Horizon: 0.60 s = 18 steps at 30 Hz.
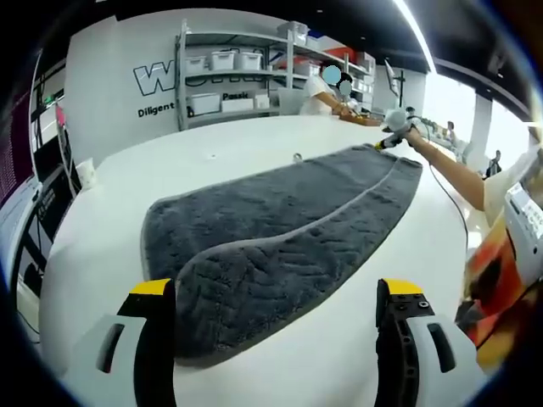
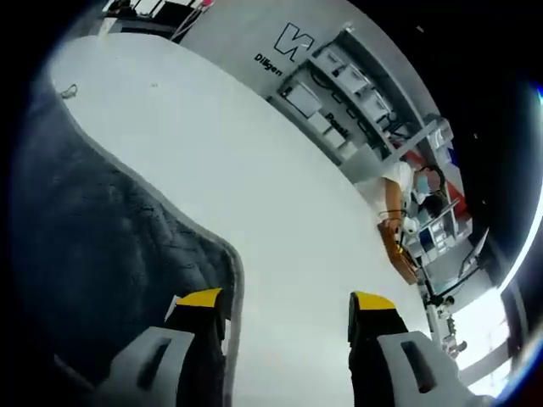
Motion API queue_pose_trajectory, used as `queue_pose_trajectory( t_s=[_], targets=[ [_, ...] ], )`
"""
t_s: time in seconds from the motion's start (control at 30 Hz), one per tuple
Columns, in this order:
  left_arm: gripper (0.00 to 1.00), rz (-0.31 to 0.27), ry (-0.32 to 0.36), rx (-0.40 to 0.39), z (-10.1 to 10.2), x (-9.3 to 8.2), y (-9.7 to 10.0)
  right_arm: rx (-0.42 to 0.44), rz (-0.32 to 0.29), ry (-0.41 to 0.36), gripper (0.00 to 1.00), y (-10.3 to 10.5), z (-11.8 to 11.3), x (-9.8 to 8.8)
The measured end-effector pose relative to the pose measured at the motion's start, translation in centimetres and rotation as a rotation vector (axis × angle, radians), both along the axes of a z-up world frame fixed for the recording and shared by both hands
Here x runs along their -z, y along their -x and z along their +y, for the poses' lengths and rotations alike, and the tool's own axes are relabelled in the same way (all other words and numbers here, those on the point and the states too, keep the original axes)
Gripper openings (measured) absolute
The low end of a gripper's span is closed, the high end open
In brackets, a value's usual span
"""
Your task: Open the folded towel by lifting each exposed corner and separating the folded layers until the towel lies flat within the target outline without major curled edges
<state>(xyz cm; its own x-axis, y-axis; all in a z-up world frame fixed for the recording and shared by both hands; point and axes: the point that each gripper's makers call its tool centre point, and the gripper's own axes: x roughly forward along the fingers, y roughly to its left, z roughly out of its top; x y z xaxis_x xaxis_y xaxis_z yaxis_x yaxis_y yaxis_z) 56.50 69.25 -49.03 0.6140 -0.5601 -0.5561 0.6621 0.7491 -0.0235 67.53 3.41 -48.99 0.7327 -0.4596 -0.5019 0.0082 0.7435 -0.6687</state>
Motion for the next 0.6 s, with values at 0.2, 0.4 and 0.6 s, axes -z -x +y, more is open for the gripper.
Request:
queue_pose_trajectory(
  t_s=[0.2, 0.4, 0.6],
  targets=[
    [0.96, -0.008, 0.003, -0.001, -0.2, -0.3, 0.1, -0.073, -0.017, -0.018, 0.71, 1.8, 2.8, -1.5],
    [0.96, -0.014, 0.005, 0.003, -0.5, -0.5, 0.3, -0.121, 0.011, -0.054, 0.86, 3.8, 5.1, -2.1],
    [0.99, -0.027, 0.025, -0.003, -0.5, -1.0, 0.7, -0.178, 0.009, -0.148, 0.99, 5.0, 7.5, -1.8]
  ],
)
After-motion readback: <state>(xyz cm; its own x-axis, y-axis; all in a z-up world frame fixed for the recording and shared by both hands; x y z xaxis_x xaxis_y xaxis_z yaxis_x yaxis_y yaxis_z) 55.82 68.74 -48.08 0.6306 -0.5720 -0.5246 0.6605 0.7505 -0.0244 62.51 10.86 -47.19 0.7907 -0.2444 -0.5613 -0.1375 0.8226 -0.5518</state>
